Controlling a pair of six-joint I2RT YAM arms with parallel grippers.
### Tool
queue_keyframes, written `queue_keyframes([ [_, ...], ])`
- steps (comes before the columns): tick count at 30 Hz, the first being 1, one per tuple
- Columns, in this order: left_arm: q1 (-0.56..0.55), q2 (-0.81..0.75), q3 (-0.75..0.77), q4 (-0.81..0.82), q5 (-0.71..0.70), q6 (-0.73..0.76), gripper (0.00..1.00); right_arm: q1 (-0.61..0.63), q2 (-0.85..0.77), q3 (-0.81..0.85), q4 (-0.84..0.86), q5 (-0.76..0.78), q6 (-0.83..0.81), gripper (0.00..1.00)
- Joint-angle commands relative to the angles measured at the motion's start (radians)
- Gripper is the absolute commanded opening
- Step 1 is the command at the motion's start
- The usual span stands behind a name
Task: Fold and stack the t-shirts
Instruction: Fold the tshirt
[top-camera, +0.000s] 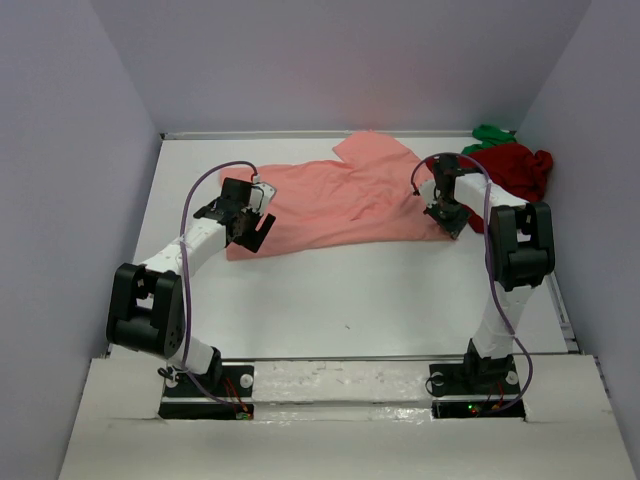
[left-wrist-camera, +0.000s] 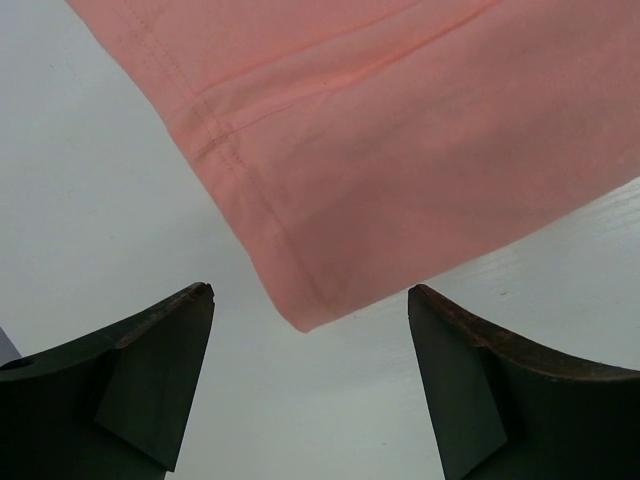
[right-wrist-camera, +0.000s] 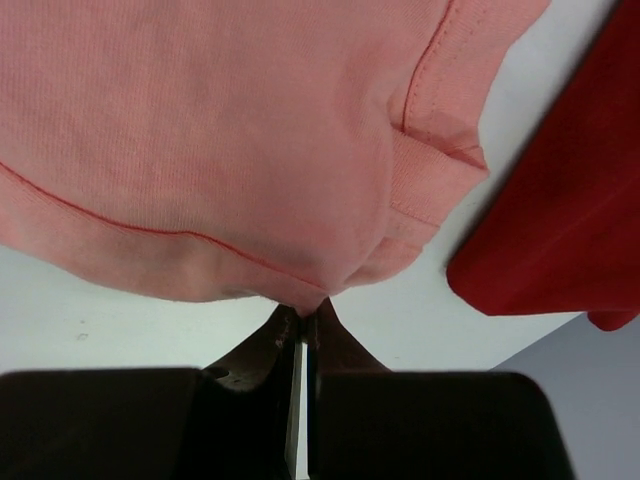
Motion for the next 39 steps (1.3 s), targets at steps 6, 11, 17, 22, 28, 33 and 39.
queue_keyframes([
  [6,0.0,0.01,-0.02,0.0,0.053,-0.007,0.9,0.013,-0.019,-0.018,0.07,0.085,-0.09,0.0],
  [11,0.0,0.056,-0.046,-0.001,0.062,0.05,0.8,0.022,-0.01,0.008,0.056,0.063,-0.075,0.0],
  [17,0.001,0.088,-0.049,-0.027,0.075,0.116,0.8,0.022,-0.008,0.02,0.048,0.06,-0.064,0.0],
  [22,0.001,0.088,-0.059,-0.052,0.072,0.177,0.8,0.022,-0.007,0.031,0.045,0.065,-0.058,0.0],
  [28,0.003,0.088,-0.094,-0.067,0.047,0.239,0.72,0.022,-0.004,0.039,0.044,0.073,-0.05,0.0],
  [33,0.003,0.088,-0.14,-0.076,0.026,0.296,0.64,0.022,-0.004,0.045,0.041,0.079,-0.044,0.0],
  [39,0.003,0.103,-0.198,-0.039,-0.046,0.325,0.45,0.022,0.004,0.054,0.028,0.079,-0.038,0.0],
])
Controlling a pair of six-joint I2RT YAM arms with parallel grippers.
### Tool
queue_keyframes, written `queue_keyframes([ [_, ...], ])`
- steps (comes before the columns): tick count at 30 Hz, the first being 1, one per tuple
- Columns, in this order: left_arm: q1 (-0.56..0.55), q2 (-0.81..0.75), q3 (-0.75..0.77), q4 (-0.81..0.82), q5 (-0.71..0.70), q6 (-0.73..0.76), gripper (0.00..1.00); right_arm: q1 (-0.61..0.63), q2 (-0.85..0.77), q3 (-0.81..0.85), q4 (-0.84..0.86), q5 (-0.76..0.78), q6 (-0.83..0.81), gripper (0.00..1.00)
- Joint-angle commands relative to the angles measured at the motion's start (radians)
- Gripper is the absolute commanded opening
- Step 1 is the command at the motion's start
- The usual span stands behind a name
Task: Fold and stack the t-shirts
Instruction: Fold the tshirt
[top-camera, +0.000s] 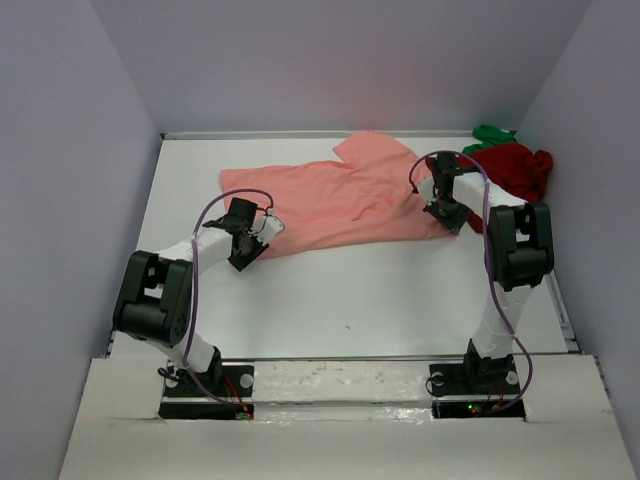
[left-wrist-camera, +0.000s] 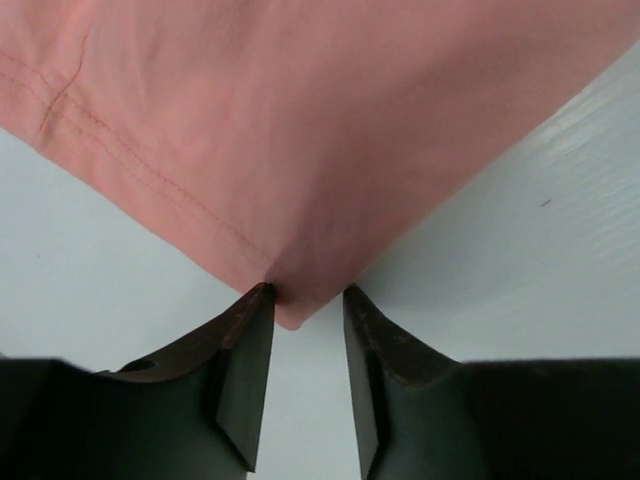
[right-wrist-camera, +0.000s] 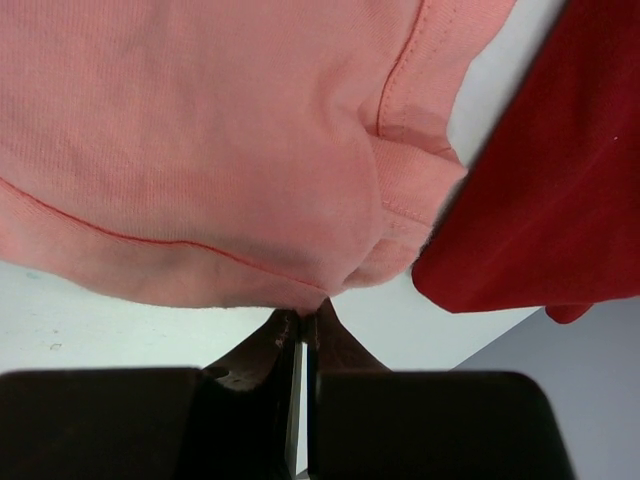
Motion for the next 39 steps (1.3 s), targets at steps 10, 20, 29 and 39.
queue_keyframes([
  [10,0.006,0.031,-0.069,-0.016,-0.16,0.054,0.0,0.008,0.018,-0.001,0.038,0.045,-0.012,0.0],
  [20,0.017,-0.043,-0.053,-0.019,-0.241,0.105,0.0,0.008,0.01,-0.064,0.121,0.14,-0.093,0.0],
  [29,0.026,-0.072,-0.013,-0.032,-0.289,0.137,0.0,0.008,0.0,-0.024,0.127,0.153,-0.122,0.0],
  [39,0.028,-0.051,-0.026,-0.049,-0.267,0.11,0.0,0.008,-0.025,-0.116,0.127,0.086,-0.081,0.0],
])
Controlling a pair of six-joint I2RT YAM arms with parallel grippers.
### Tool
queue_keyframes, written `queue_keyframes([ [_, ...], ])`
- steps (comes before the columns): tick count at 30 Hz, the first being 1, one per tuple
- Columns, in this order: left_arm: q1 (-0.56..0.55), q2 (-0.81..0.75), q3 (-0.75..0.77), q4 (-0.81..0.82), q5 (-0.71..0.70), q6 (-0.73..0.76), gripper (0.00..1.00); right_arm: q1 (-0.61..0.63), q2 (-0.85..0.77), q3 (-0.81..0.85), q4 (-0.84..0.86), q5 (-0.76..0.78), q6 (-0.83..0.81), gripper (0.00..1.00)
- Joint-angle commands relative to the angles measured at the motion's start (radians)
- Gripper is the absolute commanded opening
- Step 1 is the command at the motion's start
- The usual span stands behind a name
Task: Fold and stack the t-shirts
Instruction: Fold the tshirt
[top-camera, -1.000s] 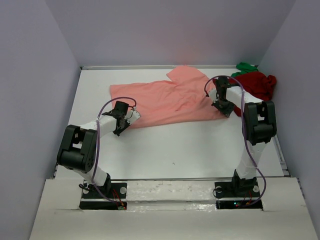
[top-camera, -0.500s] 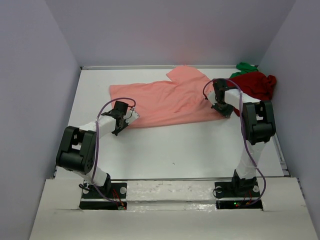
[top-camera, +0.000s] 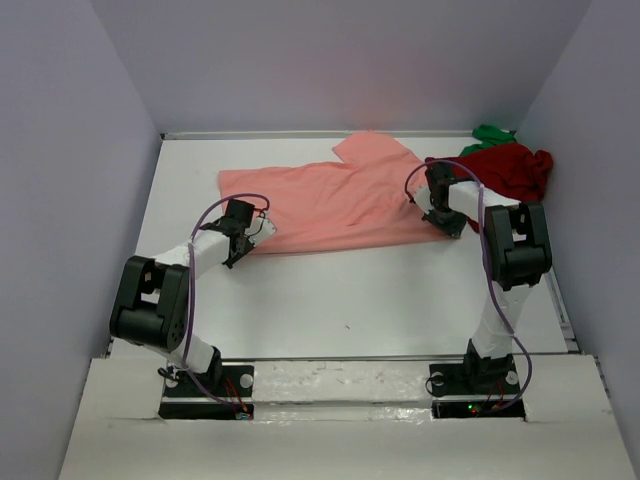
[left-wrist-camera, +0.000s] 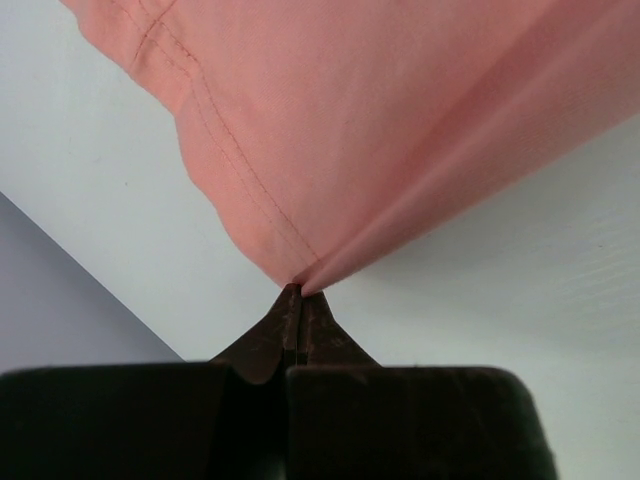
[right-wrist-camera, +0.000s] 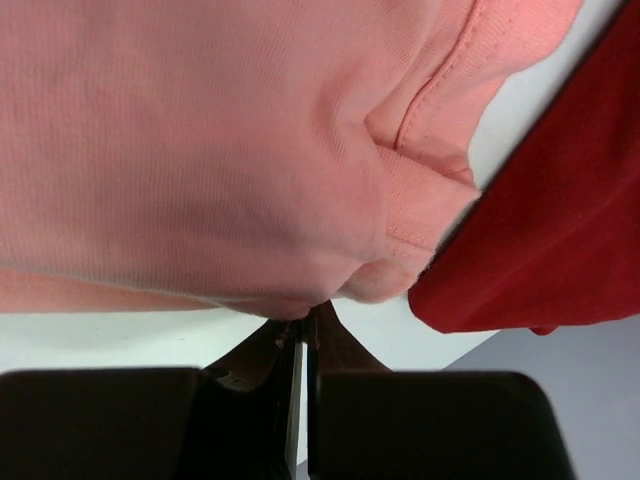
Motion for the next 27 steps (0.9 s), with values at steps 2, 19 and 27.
queue_keyframes([
  [2,0.015,-0.01,-0.007,-0.067,-0.046,0.01,0.0,-0.005,-0.045,-0.023,-0.002,0.001,0.008,0.0],
  [19,-0.009,0.094,0.05,-0.155,0.083,0.013,0.2,-0.005,-0.025,0.073,-0.143,-0.071,0.051,0.04],
  [27,-0.012,0.108,0.087,-0.172,0.038,0.005,0.55,-0.005,-0.023,0.082,-0.158,-0.057,0.046,0.33],
])
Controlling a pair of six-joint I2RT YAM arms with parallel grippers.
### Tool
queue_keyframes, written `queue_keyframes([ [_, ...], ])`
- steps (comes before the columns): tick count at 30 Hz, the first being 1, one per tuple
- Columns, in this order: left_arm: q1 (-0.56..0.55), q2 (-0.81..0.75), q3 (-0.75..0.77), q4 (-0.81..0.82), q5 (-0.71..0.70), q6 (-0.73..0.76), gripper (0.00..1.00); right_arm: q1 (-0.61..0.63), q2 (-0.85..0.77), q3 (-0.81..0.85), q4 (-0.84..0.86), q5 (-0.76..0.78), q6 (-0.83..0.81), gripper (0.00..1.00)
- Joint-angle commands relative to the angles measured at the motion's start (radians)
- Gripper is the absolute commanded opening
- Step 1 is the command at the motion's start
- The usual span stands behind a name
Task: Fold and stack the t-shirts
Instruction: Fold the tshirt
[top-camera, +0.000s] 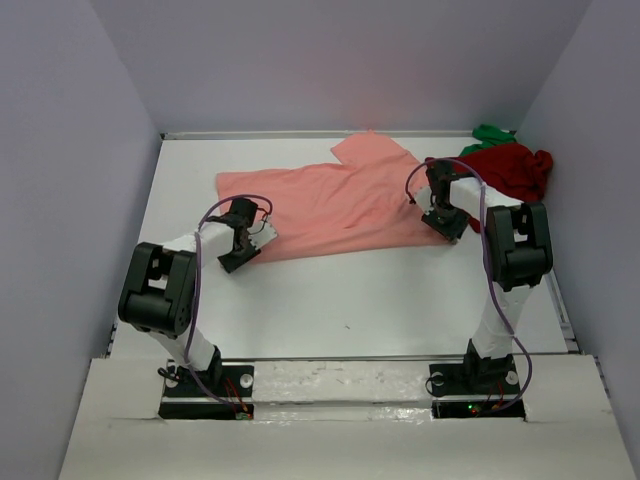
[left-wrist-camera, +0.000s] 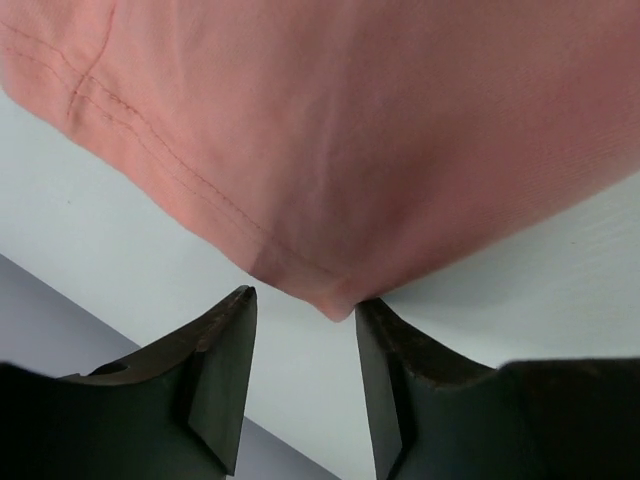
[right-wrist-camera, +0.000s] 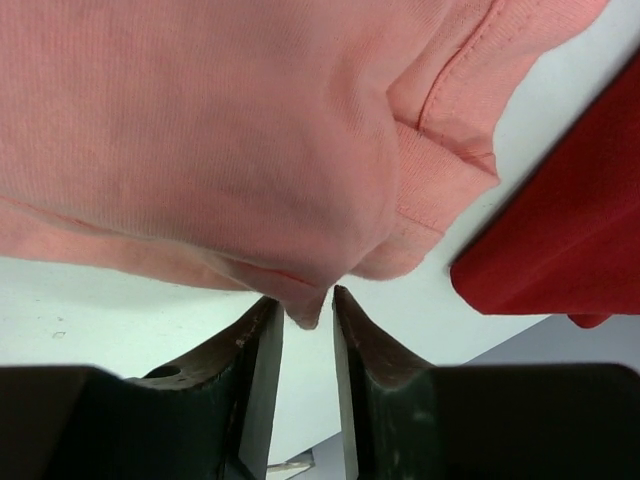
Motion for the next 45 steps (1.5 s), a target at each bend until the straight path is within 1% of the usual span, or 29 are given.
queue_keyframes([
  [1,-0.007,0.011,0.033,-0.073,0.003,-0.001,0.56,-0.005,-0.01,0.052,-0.037,0.013,-0.007,0.34],
  [3,-0.006,0.008,0.047,-0.099,0.01,-0.001,0.6,-0.005,-0.012,0.061,-0.041,0.018,-0.007,0.37],
  [5,-0.007,-0.003,0.073,-0.123,0.017,0.007,0.62,-0.005,-0.014,0.072,-0.049,0.021,-0.012,0.38],
  [11,-0.004,-0.048,0.149,-0.218,0.021,0.039,0.7,-0.005,-0.02,0.148,-0.093,0.027,-0.013,0.5],
  [13,-0.004,-0.061,0.172,-0.266,0.032,0.045,0.7,-0.005,-0.032,0.183,-0.113,0.013,-0.012,0.52],
  [17,-0.006,-0.11,0.226,-0.327,0.053,0.058,0.71,-0.005,-0.058,0.22,-0.133,0.015,-0.009,0.58],
  [22,-0.001,-0.155,0.238,-0.358,0.04,0.071,0.7,-0.005,-0.069,0.242,-0.137,0.024,-0.007,0.59],
  [26,0.013,-0.201,0.26,-0.317,0.026,0.059,0.69,-0.005,-0.067,0.272,-0.12,0.024,0.001,0.59],
  [29,0.028,-0.206,0.287,-0.266,0.036,0.009,0.68,-0.005,-0.057,0.318,-0.097,0.018,0.013,0.59],
  [33,0.04,-0.187,0.318,-0.196,0.119,-0.092,0.63,-0.005,-0.034,0.386,-0.04,-0.024,0.076,0.59],
  [34,0.042,-0.173,0.329,-0.164,0.156,-0.144,0.59,-0.005,-0.023,0.422,-0.032,-0.063,0.094,0.59],
  [36,0.045,-0.161,0.341,-0.121,0.216,-0.203,0.57,-0.005,-0.012,0.45,-0.031,-0.112,0.129,0.58],
  [37,0.046,-0.155,0.346,-0.105,0.239,-0.229,0.56,-0.005,-0.001,0.464,-0.029,-0.158,0.142,0.58],
  [39,0.048,-0.141,0.34,-0.075,0.299,-0.283,0.56,-0.005,0.006,0.487,-0.029,-0.192,0.151,0.57],
  [40,0.049,-0.14,0.331,-0.023,0.32,-0.298,0.56,-0.005,0.011,0.495,-0.029,-0.214,0.154,0.57],
  [42,0.054,-0.111,0.3,0.045,0.316,-0.333,0.57,-0.005,0.031,0.507,-0.029,-0.24,0.16,0.57],
  [45,0.06,-0.057,0.323,0.045,0.282,-0.364,0.57,-0.005,0.065,0.512,-0.031,-0.266,0.174,0.55],
])
